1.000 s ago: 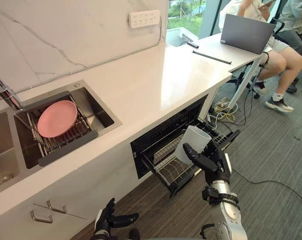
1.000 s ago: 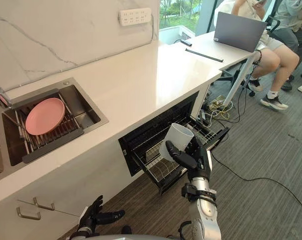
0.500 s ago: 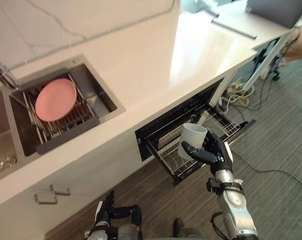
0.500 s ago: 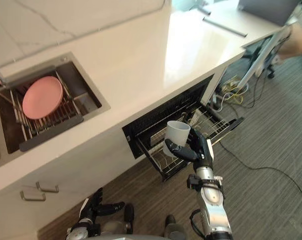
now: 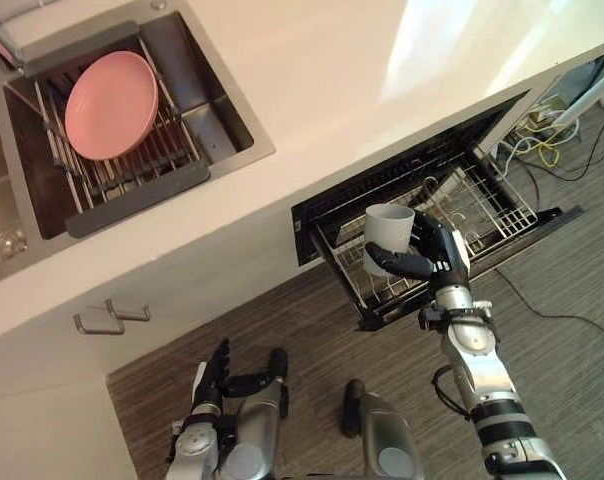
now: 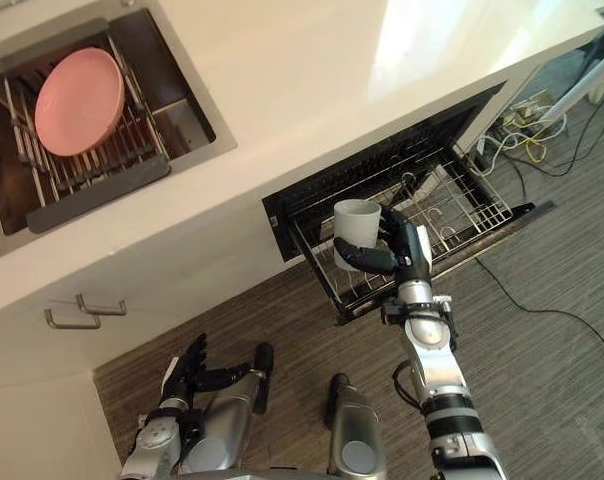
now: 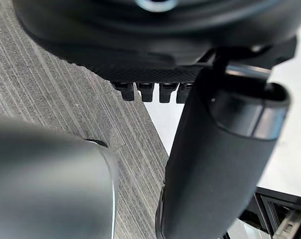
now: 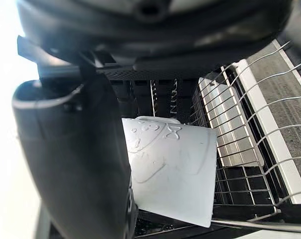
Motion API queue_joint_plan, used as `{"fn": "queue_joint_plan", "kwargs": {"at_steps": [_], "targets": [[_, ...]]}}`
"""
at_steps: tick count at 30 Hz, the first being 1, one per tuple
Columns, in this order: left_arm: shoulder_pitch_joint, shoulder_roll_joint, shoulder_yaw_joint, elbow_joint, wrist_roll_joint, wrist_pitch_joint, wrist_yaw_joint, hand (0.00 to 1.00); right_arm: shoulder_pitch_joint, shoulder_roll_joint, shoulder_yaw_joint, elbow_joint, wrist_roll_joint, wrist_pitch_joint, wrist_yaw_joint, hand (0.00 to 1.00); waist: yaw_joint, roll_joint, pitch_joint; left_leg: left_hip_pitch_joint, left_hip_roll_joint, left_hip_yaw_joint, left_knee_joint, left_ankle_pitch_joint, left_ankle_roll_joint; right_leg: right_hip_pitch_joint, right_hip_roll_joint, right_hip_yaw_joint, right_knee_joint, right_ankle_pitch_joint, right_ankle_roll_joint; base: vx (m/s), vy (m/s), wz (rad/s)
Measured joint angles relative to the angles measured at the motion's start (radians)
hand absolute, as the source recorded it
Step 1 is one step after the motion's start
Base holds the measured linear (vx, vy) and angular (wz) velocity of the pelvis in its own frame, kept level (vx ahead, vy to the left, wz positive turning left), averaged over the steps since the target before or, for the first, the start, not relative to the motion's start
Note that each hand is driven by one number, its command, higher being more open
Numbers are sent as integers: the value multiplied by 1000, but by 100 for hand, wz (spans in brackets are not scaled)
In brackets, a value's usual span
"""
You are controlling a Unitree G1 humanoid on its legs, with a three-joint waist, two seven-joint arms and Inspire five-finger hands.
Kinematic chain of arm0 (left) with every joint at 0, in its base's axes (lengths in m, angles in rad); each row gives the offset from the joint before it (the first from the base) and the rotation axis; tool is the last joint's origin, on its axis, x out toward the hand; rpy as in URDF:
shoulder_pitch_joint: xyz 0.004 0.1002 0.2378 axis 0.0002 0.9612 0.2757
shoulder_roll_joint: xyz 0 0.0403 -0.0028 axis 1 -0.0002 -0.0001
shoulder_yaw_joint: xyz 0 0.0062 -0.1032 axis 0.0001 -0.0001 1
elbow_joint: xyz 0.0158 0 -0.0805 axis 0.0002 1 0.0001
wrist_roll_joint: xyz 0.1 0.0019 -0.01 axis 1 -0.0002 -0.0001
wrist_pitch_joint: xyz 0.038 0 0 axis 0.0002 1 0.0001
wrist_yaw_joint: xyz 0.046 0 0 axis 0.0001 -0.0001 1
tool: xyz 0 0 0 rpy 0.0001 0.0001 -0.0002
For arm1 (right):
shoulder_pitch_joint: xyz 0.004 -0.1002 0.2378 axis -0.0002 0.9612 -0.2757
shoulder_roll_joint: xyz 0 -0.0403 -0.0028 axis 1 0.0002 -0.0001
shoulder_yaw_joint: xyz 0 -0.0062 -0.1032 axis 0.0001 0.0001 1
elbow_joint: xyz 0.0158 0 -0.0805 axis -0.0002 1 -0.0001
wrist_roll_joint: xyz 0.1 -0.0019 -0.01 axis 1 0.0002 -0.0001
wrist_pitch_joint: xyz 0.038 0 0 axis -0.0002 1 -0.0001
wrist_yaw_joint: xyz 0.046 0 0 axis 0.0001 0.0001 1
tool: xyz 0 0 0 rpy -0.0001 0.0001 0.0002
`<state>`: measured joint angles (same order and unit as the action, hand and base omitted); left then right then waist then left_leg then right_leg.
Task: Walk over to the sink, pick up the cup, carry it to the dishwasher, place the cup inside the dishwasher, then close the dishwasher door
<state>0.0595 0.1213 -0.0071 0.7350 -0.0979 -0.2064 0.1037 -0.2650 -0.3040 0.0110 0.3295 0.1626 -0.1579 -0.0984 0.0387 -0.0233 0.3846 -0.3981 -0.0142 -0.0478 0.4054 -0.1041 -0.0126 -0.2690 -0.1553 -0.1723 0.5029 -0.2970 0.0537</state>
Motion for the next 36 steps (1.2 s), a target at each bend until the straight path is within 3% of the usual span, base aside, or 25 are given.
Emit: {"fn": "queue_joint_plan", "kwargs": {"at_steps": [6,18,35,36], "targets": [[-32,10,-2,-7,-1,-12,7,100,-141,-56,25,122,-9,9,-22,0,19,2,35,-57,-9,-26,70,-18,-2,-37,-11,-28,68,-30,-4,-44,-8,13],[-95,18,-2,14,-3,-16,26,100,-331,-92,83,314,-96,49,-31,0,40,3,53,-188,-18,-44,166,-31,1,-143,-27,-52,164,-58,-6,-44,3,9],[-156,-39,-3,19,-20,-15,72,100,-473,-82,83,454,-244,120,-91,0,55,3,53,-249,27,60,192,-36,15,-182,-40,-79,185,-70,-6,-9,5,3],[-157,-43,-3,19,-21,-15,74,100,-473,-81,83,455,-245,120,-97,100,55,3,53,-249,32,68,191,-36,15,-182,-40,-79,185,-70,-6,9,-31,-4]]}}
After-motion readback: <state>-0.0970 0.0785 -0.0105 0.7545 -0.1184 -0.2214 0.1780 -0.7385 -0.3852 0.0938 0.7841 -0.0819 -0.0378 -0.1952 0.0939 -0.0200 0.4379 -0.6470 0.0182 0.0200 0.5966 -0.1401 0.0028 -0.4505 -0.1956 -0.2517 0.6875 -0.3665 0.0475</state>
